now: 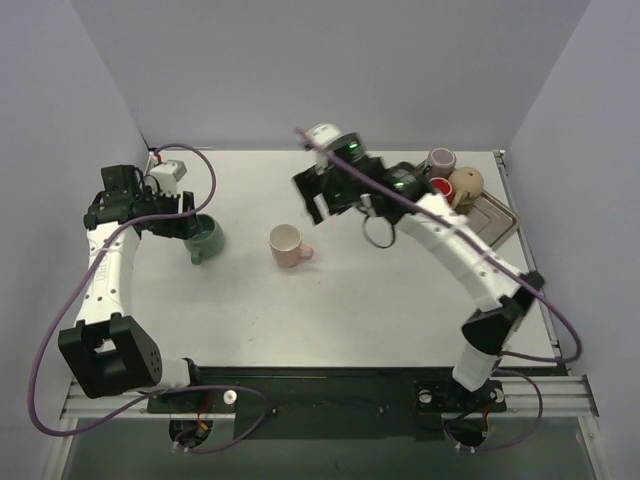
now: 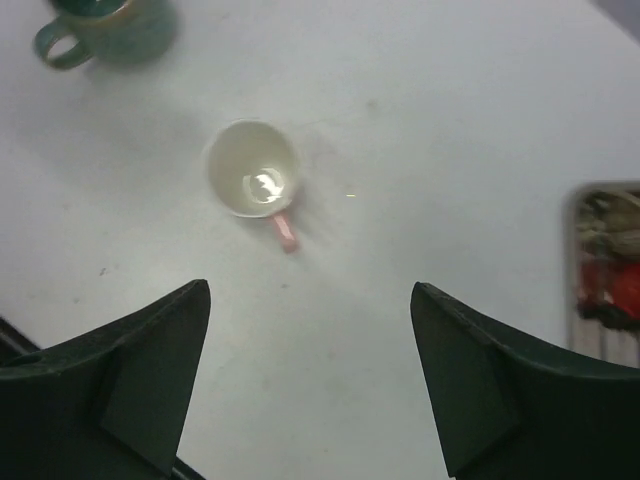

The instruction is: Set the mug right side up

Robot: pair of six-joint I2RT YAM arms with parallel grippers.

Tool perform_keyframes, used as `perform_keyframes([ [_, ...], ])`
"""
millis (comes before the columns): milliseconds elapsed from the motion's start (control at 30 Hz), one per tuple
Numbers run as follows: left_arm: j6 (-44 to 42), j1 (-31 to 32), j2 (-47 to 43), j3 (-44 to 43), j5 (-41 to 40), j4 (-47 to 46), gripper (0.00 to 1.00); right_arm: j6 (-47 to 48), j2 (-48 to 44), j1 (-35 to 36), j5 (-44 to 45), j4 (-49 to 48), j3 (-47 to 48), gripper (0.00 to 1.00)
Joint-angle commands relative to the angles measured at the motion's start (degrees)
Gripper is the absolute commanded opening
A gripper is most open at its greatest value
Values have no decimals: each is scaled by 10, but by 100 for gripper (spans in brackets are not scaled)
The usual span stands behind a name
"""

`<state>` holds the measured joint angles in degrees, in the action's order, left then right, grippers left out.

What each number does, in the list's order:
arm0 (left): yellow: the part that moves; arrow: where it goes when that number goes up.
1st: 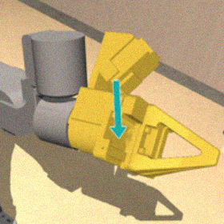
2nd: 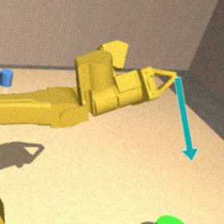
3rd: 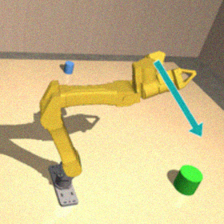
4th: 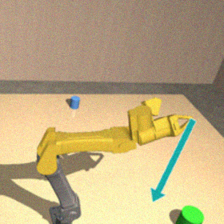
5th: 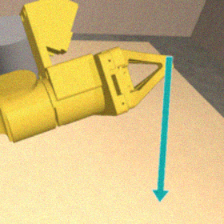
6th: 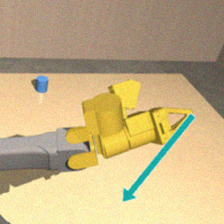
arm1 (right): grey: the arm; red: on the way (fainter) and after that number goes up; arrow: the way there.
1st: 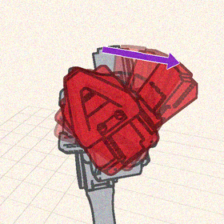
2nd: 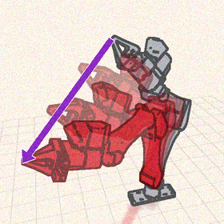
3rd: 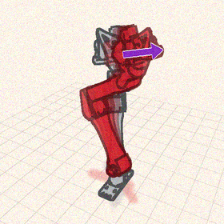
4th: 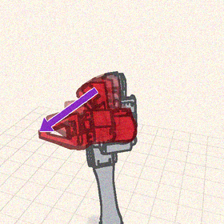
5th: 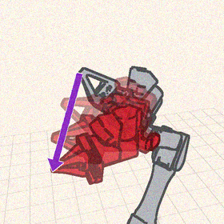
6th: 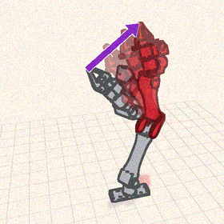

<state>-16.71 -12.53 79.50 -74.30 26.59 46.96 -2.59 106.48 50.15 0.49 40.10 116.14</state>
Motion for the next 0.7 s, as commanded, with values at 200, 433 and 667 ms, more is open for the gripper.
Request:
perform_keyframes([
  [200,3,9,-52,23,67,-33,71,-220,-157,-335,399,-113,-307,73],
  [433,-2,12,-57,34,79,-36,71,-253,-87,-365,363,-256,-374,72],
  [667,-8,12,-59,45,83,-37,71,-258,58,-402,280,-253,-295,54],
])
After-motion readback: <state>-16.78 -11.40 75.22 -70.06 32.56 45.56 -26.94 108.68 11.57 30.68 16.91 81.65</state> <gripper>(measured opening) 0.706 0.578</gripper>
